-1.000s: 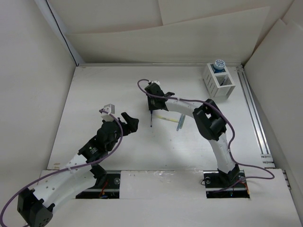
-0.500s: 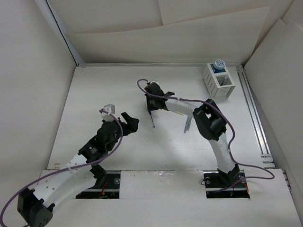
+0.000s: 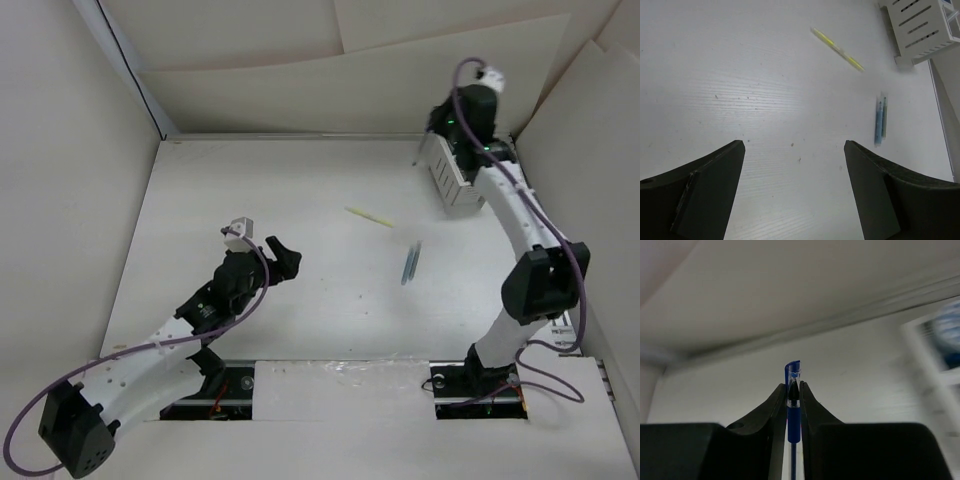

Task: Sort the stationery into containers
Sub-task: Pick up the pen from the center of the board, then place the pen in the storage box.

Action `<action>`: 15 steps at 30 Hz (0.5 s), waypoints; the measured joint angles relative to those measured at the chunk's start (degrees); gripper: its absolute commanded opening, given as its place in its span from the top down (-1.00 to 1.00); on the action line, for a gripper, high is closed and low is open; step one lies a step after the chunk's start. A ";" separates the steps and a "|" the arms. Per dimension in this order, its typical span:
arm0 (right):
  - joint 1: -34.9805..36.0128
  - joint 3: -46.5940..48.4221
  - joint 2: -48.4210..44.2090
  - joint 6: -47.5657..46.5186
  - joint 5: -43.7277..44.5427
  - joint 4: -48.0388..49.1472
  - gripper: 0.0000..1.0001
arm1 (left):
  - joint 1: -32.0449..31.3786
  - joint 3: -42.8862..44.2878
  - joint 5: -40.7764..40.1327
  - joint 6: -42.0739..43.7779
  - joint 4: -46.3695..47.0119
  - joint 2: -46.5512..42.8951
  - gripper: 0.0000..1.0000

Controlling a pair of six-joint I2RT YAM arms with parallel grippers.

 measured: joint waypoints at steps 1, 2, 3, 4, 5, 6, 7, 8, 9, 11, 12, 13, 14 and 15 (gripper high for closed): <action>-3.56 0.00 -1.18 0.00 2.40 0.55 0.94 | 0.00 0.00 0.26 0.00 0.57 0.68 -0.56; -7.19 0.00 -2.08 0.00 4.96 1.18 0.94 | 0.02 0.00 0.61 0.00 1.16 1.40 -0.56; -10.45 0.00 -2.51 0.00 7.43 1.64 0.94 | 0.02 -0.02 0.90 0.00 1.68 2.19 -0.56; -13.14 -0.02 -2.60 0.00 9.62 1.90 0.94 | 0.02 -0.02 1.11 0.00 2.29 2.99 -0.56; -15.41 -0.04 -2.43 0.02 11.39 1.99 0.94 | 0.02 -0.02 1.38 0.00 2.95 3.80 -0.56; -17.11 -0.04 -1.99 0.07 12.81 1.95 0.94 | 0.02 -0.02 1.68 0.00 3.56 4.55 -0.56; -18.47 0.00 -1.29 0.07 14.12 1.97 0.94 | 0.02 -0.02 1.99 0.02 4.15 5.31 -0.56; -19.50 0.07 -0.39 0.09 15.30 1.99 0.94 | 0.02 -0.02 2.21 0.00 4.74 6.05 -0.56; -20.31 0.26 0.72 0.04 16.48 1.92 0.94 | 0.02 -0.02 2.43 0.13 5.27 6.82 -0.56; -21.33 1.33 3.72 -0.02 18.58 1.88 0.94 | 0.02 -0.02 2.71 0.33 6.32 8.48 -0.56; -21.66 1.97 5.44 -0.22 19.54 1.99 0.94 | 0.02 -0.02 2.84 0.39 6.86 9.35 -0.56; -21.92 2.40 7.06 -0.35 20.37 1.99 0.94 | 0.02 -0.02 3.02 0.42 7.32 10.14 -0.56; -22.03 2.64 8.61 -0.57 21.35 1.97 0.94 | 0.02 -0.02 3.13 0.44 7.72 10.91 -0.56; -22.05 2.73 9.99 -0.81 22.36 1.99 0.94 | 0.02 -0.02 3.21 0.46 8.13 11.56 -0.56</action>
